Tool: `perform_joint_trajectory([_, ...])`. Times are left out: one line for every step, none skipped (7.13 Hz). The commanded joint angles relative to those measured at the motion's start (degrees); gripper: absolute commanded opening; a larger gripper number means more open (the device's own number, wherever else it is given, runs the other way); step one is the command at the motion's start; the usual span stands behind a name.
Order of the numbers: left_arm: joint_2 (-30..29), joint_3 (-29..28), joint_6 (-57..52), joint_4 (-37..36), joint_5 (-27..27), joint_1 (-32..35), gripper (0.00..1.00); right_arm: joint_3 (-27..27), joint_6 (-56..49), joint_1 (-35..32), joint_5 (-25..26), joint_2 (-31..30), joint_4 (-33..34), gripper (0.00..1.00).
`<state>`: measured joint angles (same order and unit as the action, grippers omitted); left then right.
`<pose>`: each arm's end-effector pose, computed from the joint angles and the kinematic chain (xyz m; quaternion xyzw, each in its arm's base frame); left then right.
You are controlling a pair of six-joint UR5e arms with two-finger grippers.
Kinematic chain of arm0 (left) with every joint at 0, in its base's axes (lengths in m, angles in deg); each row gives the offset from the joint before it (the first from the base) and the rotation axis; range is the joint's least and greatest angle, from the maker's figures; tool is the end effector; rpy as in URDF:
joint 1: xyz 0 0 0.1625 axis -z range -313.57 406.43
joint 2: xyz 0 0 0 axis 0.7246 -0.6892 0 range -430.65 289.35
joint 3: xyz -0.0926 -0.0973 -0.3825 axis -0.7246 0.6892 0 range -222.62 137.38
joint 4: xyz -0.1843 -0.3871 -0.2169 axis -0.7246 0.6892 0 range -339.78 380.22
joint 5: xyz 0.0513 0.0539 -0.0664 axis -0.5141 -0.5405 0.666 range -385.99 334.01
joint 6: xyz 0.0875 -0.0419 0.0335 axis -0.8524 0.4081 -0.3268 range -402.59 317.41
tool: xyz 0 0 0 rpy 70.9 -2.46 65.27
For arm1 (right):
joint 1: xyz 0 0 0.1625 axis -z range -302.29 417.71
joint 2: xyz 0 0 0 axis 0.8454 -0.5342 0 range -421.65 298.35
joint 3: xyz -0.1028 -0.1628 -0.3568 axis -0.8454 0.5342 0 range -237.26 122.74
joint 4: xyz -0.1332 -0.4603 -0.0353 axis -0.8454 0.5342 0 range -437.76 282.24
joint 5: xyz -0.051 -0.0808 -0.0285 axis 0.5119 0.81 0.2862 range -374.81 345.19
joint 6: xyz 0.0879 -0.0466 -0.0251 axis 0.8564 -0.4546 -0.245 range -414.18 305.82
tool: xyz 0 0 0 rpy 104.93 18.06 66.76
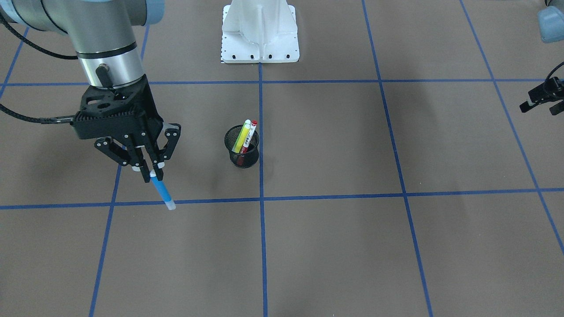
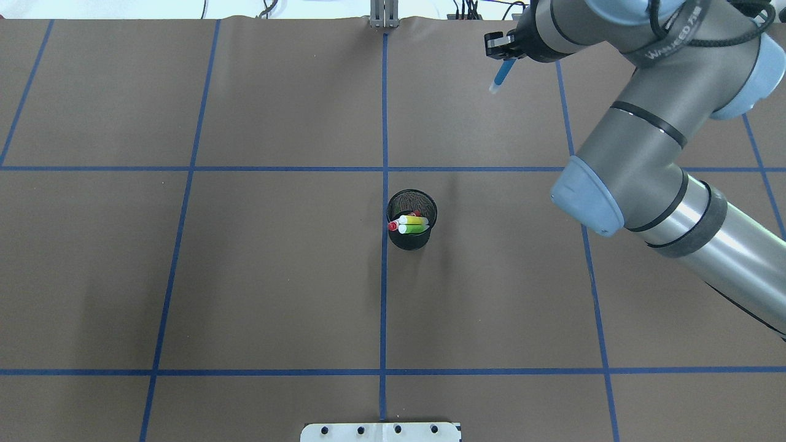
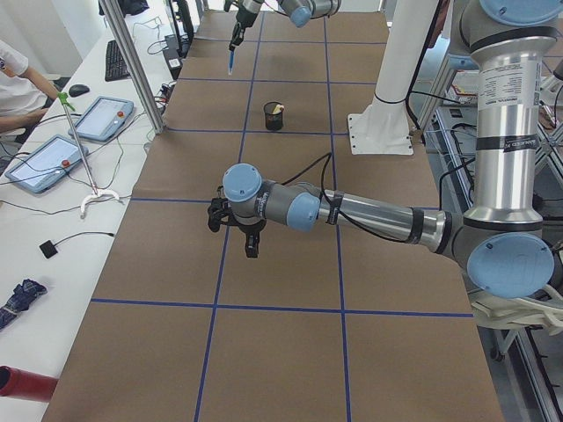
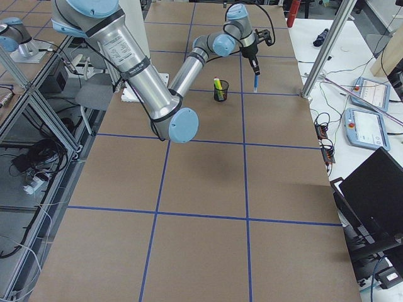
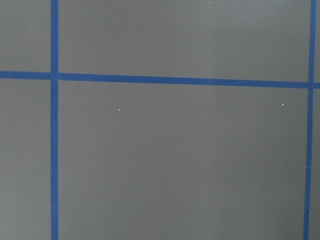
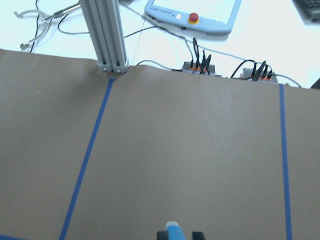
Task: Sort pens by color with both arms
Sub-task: 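Carry the blue highlighter farther from the robot and set it down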
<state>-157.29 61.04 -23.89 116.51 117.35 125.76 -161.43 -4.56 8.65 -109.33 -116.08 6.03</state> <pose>0.0506 -0.5436 0.5149 0.0121 0.4623 0.0028 0.8866 -0.3475 -0.5918 0.1148 0.3051 -0.3576 0.0483 0.8813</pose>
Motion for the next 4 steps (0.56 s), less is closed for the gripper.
perform_joint_trajectory([0.07, 0.65, 0.02, 1.44, -0.24, 0.03, 1.0, 6.4, 4.83, 2.98, 11.94, -2.97, -14.84, 0.0])
perform_joint_trajectory([-0.02, 0.66, 0.02, 2.57, -0.59, 0.03, 1.0, 8.87, 6.09, 4.75, 18.25, -2.53, -18.89, 0.0])
perform_joint_trajectory([-0.02, 0.48, -0.07, 2.93, -0.86, 0.03, 1.0, 12.47, 7.66, 6.94, 25.19, -2.7, -25.37, 0.0])
perform_joint_trajectory([-0.28, 0.22, -0.07, 2.94, -0.86, 0.03, 1.0, 15.11, 8.64, 9.4, 30.83, -2.53, -30.91, 0.0])
